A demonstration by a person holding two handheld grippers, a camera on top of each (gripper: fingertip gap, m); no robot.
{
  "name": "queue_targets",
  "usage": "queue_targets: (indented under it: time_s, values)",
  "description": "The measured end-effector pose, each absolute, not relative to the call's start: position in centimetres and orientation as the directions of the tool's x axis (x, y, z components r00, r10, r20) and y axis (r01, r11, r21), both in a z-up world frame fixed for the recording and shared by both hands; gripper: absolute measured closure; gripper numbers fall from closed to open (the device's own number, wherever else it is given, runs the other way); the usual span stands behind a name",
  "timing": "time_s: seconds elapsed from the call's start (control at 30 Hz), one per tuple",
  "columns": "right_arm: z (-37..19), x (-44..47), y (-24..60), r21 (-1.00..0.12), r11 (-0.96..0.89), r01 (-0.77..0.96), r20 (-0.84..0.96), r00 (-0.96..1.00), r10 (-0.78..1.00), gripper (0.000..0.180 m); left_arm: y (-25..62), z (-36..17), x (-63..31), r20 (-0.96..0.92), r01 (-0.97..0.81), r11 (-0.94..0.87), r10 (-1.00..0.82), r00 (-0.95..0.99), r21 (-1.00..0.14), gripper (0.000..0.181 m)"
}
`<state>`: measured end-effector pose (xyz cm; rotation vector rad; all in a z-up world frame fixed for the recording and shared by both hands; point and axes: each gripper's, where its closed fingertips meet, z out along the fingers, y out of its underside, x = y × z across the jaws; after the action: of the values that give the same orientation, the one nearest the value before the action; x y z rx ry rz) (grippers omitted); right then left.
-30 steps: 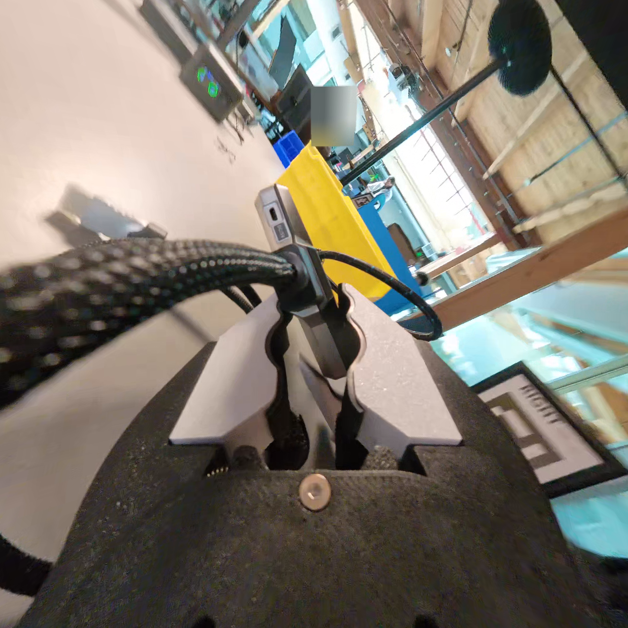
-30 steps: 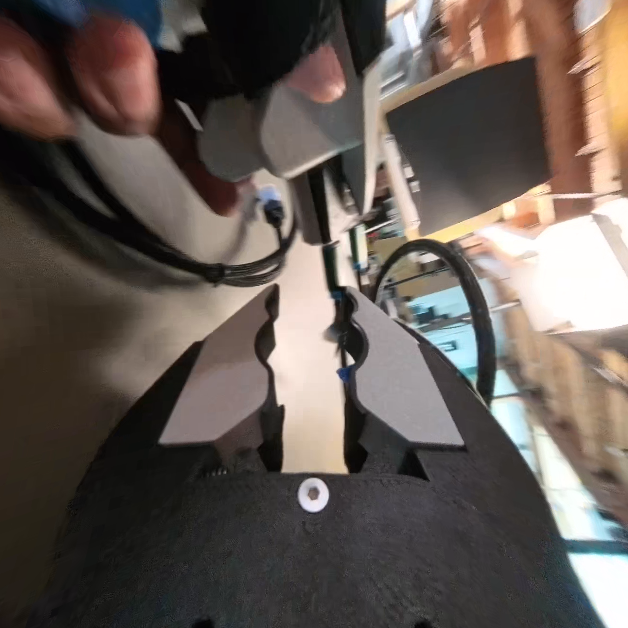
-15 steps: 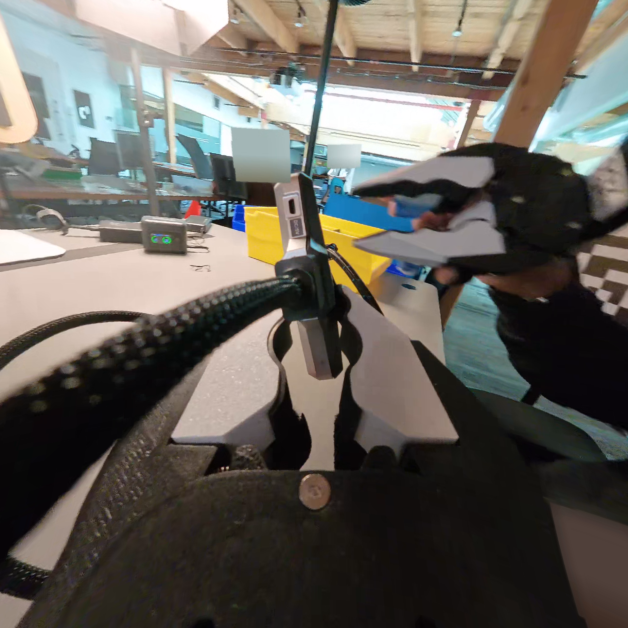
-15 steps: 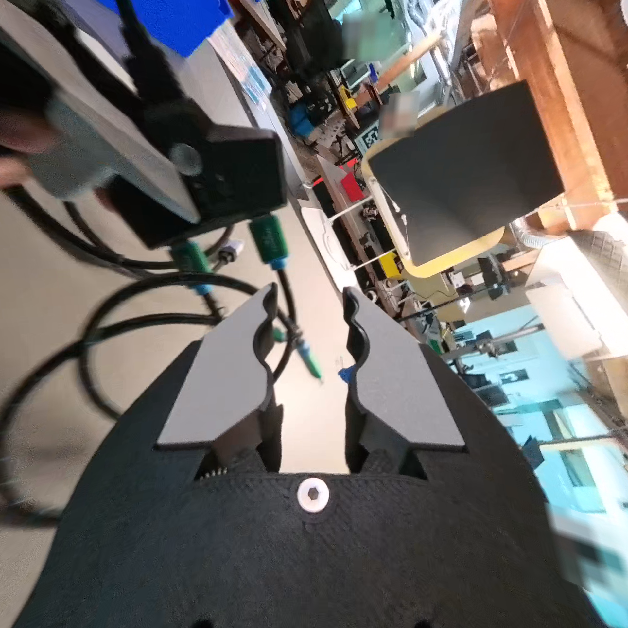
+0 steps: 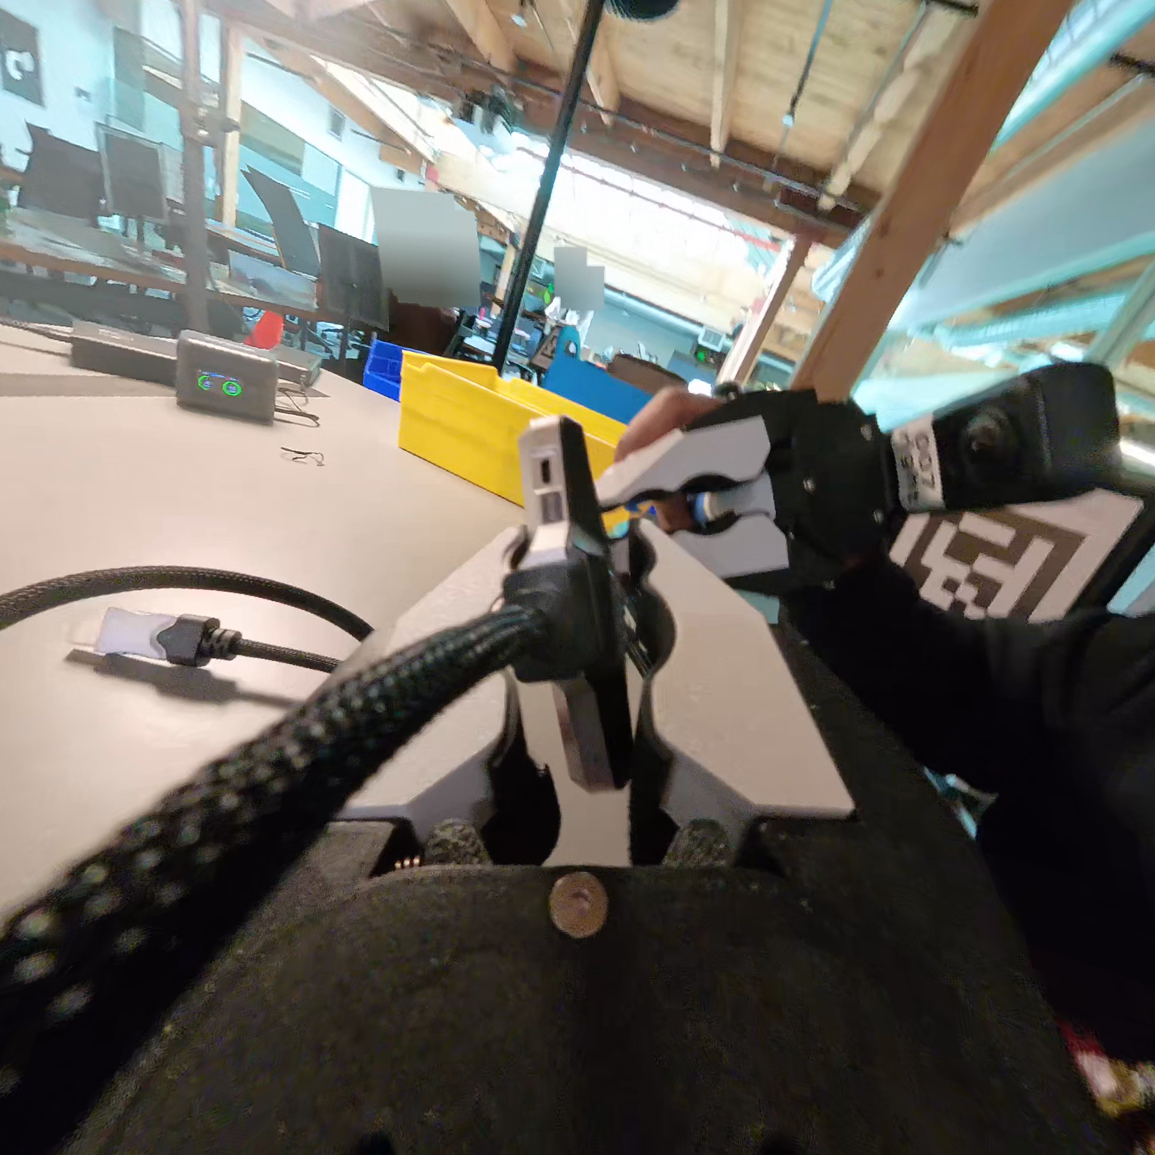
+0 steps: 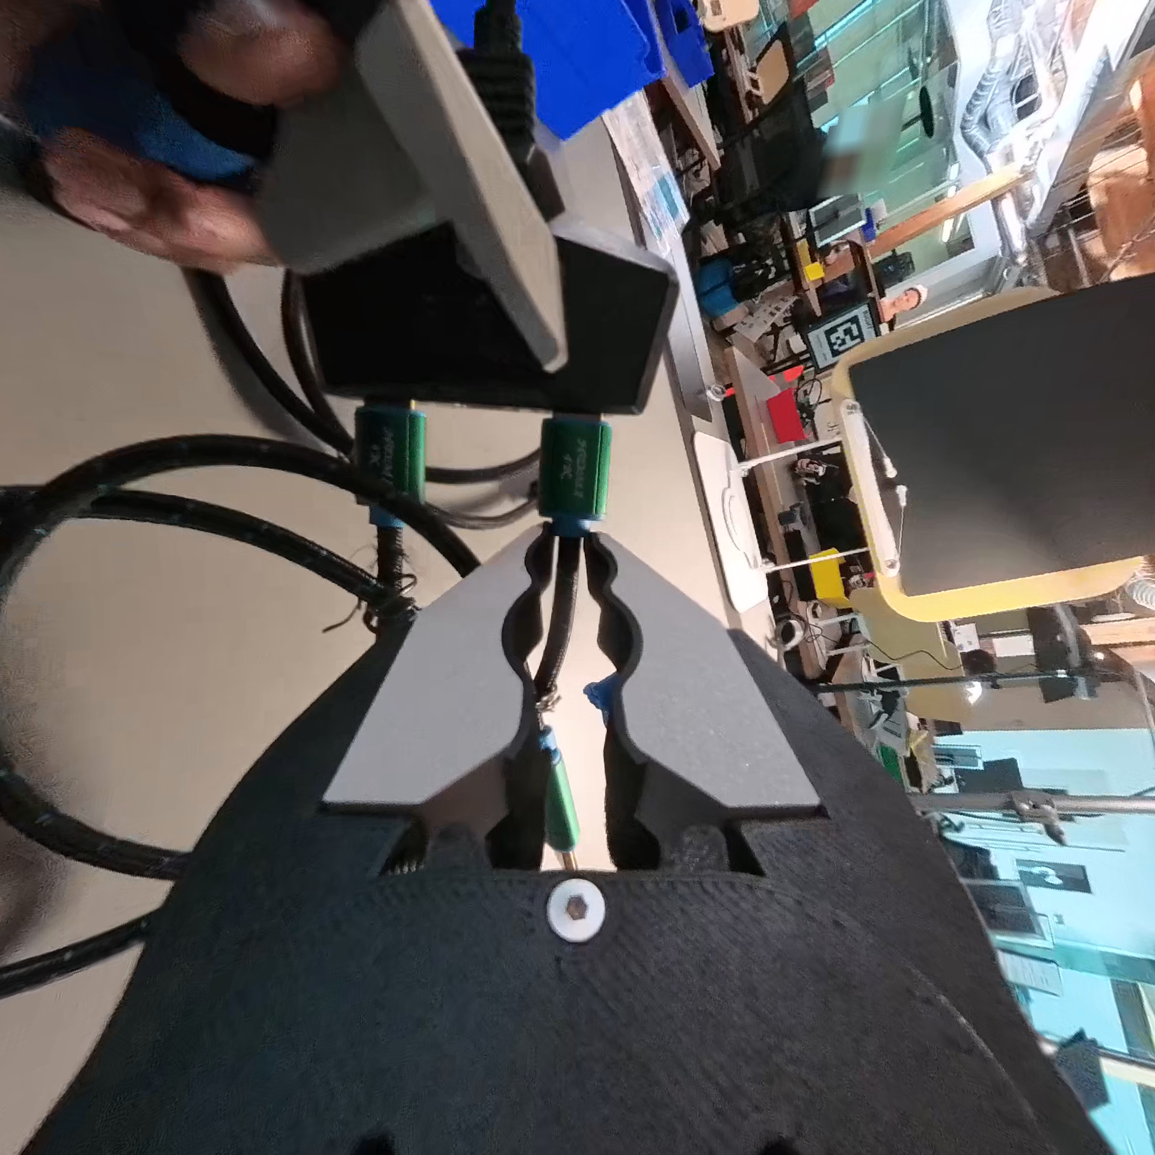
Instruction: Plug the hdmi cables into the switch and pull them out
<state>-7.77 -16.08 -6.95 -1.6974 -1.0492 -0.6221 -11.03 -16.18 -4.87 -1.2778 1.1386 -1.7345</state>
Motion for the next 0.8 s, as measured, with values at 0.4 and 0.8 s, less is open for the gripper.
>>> queue_targets:
  time_s: [0.4, 0.8]
  values:
    - [-6.8, -7.5, -16.2, -0.388, -0.06, 0.92, 0.869, 0.387, 0.309, 0.172, -16.2, -4.6, -10.9, 0.369, 0.056, -0.398, -0.889, -0.27, -0.916, 0.156]
    - [-6.7, -7.0, -16.9, -0.321, -0.033, 0.947, 0.896, 0.315, 0.312, 0.172, -16.5, -5.1, -10.8, 0.407, 0.037, -0.433, -0.869, -0.281, -0.9, 0.155]
